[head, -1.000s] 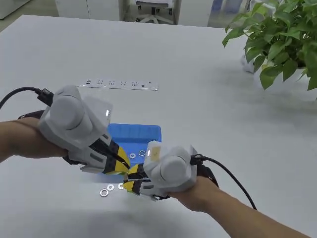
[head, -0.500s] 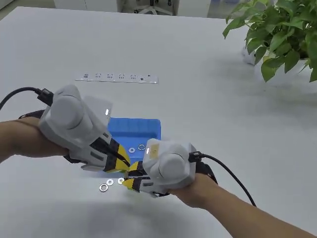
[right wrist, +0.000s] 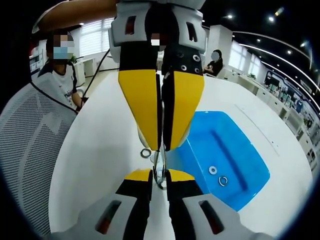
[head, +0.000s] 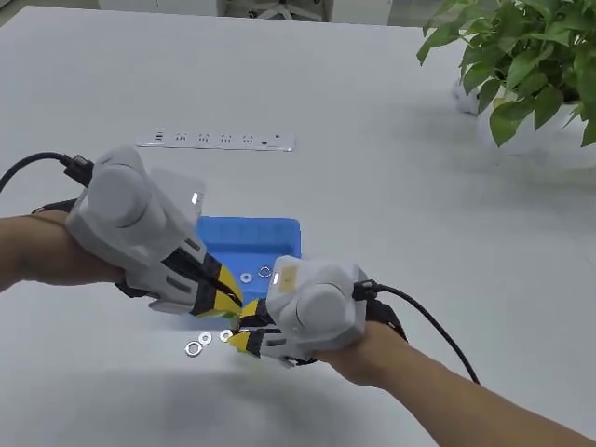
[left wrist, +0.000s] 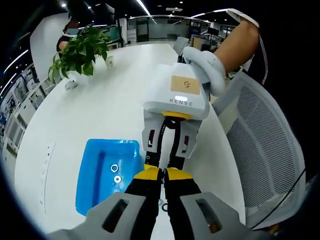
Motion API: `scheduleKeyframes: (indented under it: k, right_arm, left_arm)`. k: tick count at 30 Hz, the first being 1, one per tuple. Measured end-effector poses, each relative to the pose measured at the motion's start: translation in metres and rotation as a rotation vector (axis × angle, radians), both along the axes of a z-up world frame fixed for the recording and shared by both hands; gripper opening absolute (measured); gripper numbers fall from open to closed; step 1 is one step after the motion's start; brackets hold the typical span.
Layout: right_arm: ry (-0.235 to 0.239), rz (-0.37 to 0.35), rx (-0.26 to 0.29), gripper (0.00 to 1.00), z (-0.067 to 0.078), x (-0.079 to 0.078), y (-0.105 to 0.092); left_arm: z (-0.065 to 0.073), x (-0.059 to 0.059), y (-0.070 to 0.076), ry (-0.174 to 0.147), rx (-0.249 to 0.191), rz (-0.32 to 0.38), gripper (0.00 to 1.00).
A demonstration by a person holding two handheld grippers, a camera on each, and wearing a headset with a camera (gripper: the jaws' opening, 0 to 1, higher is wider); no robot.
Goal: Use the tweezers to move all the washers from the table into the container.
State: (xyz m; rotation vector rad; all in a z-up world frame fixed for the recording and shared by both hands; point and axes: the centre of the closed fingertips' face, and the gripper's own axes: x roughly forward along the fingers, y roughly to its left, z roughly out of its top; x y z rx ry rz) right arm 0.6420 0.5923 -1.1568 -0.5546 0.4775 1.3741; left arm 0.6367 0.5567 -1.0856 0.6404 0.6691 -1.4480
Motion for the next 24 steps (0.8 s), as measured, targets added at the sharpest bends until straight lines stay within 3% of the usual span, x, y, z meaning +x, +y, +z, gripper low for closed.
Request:
scheduleKeyframes:
  k: [24]
  right_arm:
    - [0.043,-0.038,0.021,0.1,0.0027,0.0001,0.0005]
  left_arm:
    - [-0.0003,-0.0003,-0.0029,0.009,-0.004,-0.017,0.06]
